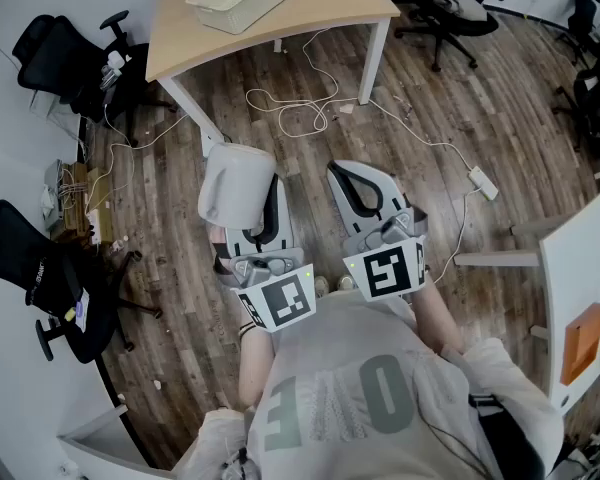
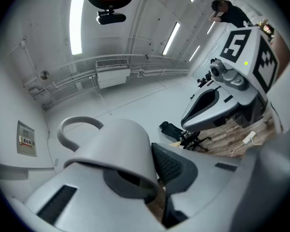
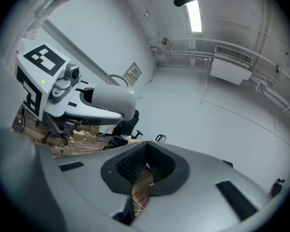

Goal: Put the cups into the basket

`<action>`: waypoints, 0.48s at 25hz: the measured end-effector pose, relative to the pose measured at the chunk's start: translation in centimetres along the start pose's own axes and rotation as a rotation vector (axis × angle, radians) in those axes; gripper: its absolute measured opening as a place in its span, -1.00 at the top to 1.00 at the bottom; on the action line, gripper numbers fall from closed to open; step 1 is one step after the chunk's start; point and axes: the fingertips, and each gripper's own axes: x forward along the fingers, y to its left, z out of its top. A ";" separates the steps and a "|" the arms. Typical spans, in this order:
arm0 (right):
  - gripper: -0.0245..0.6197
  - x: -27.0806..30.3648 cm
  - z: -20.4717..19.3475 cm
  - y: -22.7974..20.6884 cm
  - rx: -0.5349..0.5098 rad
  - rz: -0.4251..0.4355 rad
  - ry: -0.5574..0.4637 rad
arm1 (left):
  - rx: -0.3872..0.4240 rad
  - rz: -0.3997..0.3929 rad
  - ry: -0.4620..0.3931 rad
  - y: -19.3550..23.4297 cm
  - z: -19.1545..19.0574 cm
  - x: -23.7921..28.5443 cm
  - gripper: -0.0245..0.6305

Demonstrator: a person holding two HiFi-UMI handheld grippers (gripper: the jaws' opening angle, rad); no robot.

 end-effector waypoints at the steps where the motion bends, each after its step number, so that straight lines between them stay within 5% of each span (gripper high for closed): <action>1: 0.93 -0.2 -0.2 -0.3 0.003 -0.001 -0.001 | -0.006 0.000 -0.001 -0.3 0.2 0.1 0.78; 12: 0.93 -2.3 -2.8 -3.1 0.041 -0.031 -0.024 | 0.003 0.030 0.033 -2.7 0.8 0.9 0.78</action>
